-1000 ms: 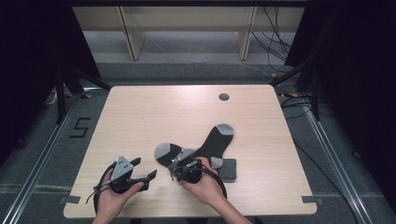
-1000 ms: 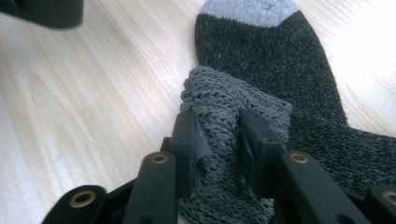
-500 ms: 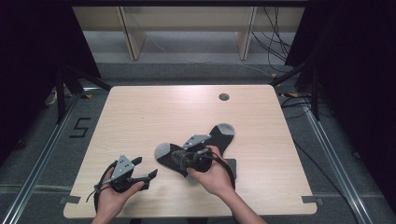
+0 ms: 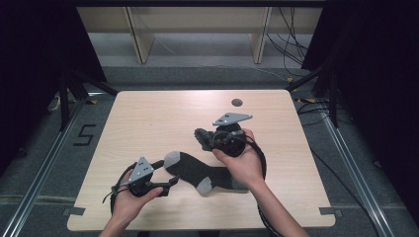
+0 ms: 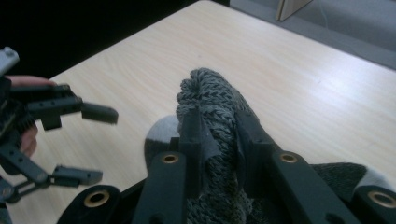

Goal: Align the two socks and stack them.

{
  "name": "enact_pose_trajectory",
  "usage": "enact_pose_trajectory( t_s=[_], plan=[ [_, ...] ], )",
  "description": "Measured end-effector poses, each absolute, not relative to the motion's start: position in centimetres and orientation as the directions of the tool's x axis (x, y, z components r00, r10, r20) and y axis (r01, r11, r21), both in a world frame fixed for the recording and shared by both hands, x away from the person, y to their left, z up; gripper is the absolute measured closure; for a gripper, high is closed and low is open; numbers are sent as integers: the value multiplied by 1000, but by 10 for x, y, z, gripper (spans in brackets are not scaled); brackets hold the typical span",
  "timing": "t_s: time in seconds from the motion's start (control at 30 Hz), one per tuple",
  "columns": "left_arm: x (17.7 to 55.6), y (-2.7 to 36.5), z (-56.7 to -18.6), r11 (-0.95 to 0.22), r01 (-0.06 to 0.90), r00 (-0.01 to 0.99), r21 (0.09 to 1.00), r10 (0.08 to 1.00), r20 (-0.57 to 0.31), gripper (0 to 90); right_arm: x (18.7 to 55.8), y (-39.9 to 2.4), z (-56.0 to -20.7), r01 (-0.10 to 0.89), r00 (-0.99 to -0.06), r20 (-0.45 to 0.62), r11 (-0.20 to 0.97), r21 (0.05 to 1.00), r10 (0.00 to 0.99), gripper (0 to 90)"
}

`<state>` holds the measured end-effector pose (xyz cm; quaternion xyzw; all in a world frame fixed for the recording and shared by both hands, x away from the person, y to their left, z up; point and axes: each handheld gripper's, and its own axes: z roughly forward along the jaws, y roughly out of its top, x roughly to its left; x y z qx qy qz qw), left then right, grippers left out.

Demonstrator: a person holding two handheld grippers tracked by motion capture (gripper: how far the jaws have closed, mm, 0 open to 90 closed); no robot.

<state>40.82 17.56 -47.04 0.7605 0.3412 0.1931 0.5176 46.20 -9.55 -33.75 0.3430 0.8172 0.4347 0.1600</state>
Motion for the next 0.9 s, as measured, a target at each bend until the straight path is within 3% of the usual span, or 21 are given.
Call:
enact_pose_trajectory(
  t_s=[0.23, 0.9],
  plan=[
    [416, 158, -465, -263, 294, 712, 919, 702, -26, 155, 466, -91, -316, 418, -704, 69, 334, 845, 707, 754],
    [441, 119, -462, -325, 257, 713, 910, 700, 49, 148, 470, -62, -278, 380, -727, 102, 274, 884, 679, 753]
  ],
)
